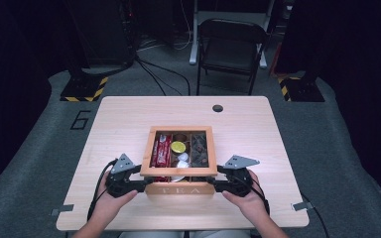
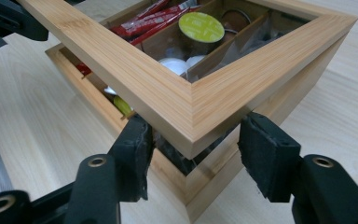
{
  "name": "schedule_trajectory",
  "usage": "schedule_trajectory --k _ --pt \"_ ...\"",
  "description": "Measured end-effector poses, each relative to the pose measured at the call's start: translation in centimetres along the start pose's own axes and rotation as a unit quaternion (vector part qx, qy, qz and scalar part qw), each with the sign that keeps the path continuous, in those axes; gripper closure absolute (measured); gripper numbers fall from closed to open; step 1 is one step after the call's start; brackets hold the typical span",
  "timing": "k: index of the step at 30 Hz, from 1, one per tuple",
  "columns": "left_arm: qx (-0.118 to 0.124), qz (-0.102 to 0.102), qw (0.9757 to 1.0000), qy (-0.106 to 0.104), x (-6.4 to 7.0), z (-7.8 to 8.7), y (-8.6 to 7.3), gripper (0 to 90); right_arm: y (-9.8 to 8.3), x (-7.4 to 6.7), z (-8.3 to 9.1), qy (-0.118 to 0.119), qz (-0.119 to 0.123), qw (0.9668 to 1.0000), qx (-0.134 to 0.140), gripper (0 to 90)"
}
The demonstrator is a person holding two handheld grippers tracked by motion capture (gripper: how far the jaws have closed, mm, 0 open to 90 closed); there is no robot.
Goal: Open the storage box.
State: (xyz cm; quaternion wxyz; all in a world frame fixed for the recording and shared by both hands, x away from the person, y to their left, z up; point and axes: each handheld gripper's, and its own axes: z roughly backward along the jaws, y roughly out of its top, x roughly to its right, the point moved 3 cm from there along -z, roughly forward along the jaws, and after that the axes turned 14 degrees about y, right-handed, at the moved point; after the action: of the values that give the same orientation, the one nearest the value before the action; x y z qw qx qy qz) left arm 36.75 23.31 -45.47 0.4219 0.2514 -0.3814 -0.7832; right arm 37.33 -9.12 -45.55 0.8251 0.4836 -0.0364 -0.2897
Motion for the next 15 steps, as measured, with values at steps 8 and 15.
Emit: schedule_trajectory --k 8,15 --pt "-0.001 0.013 0.9999 -0.004 -0.7 0.7 1.5 40.3 1.9 0.5 0.5 0.002 -0.01 0.9999 0.001 43.7" --pt "0.003 0.023 0.9997 0.004 -1.3 1.1 2.8 40.0 3.3 0.8 1.1 0.003 -0.027 0.9996 0.004 43.8"
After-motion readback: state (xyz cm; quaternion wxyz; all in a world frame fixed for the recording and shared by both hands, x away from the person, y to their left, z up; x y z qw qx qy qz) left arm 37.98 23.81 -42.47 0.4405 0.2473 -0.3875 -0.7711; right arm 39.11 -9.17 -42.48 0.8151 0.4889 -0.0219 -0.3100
